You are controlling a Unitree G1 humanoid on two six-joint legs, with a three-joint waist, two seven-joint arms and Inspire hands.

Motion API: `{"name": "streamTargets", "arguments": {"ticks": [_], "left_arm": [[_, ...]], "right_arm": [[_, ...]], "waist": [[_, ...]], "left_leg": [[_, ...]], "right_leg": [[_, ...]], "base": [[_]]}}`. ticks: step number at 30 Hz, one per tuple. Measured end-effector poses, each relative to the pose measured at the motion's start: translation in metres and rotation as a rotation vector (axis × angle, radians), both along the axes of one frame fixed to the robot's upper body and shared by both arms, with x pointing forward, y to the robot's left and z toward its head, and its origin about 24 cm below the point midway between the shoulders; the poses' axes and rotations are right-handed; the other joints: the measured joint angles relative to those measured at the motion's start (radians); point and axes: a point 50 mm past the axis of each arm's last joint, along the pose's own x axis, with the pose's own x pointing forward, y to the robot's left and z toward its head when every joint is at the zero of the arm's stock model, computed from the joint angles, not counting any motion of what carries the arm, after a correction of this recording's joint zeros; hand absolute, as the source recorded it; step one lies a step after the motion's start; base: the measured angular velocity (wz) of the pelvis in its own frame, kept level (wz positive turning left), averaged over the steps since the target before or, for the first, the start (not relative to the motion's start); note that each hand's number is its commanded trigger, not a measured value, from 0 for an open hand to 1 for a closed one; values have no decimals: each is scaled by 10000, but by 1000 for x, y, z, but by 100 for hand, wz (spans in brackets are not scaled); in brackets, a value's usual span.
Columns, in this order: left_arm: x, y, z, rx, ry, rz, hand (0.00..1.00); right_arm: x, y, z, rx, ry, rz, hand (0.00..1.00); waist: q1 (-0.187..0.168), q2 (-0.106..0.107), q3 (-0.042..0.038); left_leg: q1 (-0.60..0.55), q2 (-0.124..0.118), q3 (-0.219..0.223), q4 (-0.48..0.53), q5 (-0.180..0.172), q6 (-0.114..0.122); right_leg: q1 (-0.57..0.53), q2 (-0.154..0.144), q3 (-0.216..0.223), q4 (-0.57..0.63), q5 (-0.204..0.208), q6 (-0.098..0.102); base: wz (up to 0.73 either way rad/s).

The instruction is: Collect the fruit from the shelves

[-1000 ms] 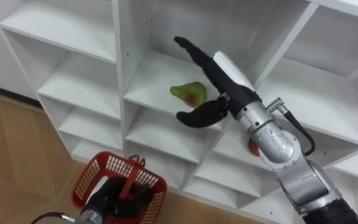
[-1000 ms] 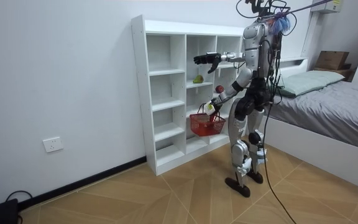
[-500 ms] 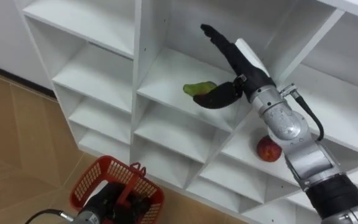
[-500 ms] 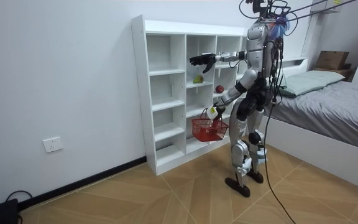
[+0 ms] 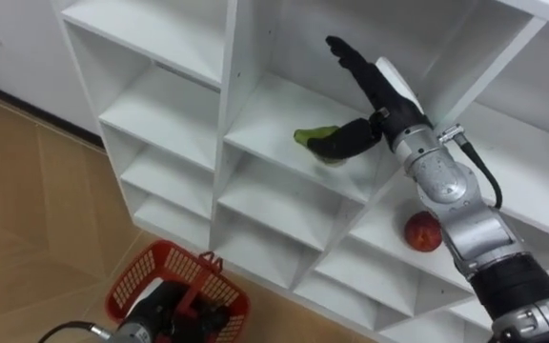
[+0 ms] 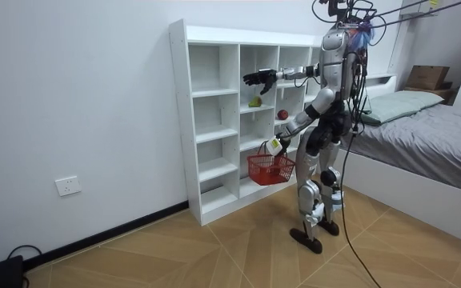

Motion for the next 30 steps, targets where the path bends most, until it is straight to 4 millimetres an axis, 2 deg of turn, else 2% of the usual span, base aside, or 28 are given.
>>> {"name": "streamTargets", "arguments": {"ticks": [1, 2, 3, 13, 16, 19, 28, 30], "left_arm": [[0, 0, 0, 1, 3, 2, 100], [0, 0, 0, -6, 6, 2, 100], [0, 0, 0, -9, 2, 0, 100], [4, -1, 2, 28, -78, -101, 100], [4, 1, 2, 67, -83, -97, 100], [4, 0, 2, 65, -83, -98, 100], [5, -3, 2, -11, -85, -148, 100], [7, -6, 2, -27, -102, -314, 100]], "right_arm": [[0, 0, -1, -6, 22, -11, 0], [0, -1, -2, -26, 94, -41, 0], [0, -2, -4, -48, 184, -79, 0], [1, -8, -27, -545, 1206, -318, 0], [1, -8, -29, -600, 1245, -357, 0], [1, -10, -31, -674, 1336, -438, 0], [1, -14, -37, -1309, 1421, -630, 0], [2, -15, -39, -1676, 1361, -713, 0]], "waist": [[0, 7, -12], [1, 25, -67], [23, 39, -87], [201, -2, -98], [202, -140, -40], [242, -278, -19], [346, -202, 64], [351, -113, 132]], "left_leg": [[-21, -1, -7, 1, 0, 0], [-89, -11, -28, 12, 2, -2], [-109, -23, -42, 31, 10, -8], [-238, -80, -119, -6, 49, 21], [-311, -95, -118, -3, 70, 29], [-360, -102, -110, 9, 69, 30], [-759, -119, -121, 26, 91, 45], [-900, -125, -120, 154, 91, 45]], "right_leg": [[-15, 1, -2, 0, 0, 0], [-77, -2, -3, 2, 0, 0], [-101, -9, -3, 2, 1, 0], [-216, -82, -4, 0, -1, 3], [-286, -120, -1, 1, -2, 4], [-325, -102, -1, 1, 0, 6], [-676, -100, -25, 57, 9, 21], [-739, -124, -241, 56, 17, 31]], "base": [[0], [4], [3], [1], [0], [0], [0], [9]]}}
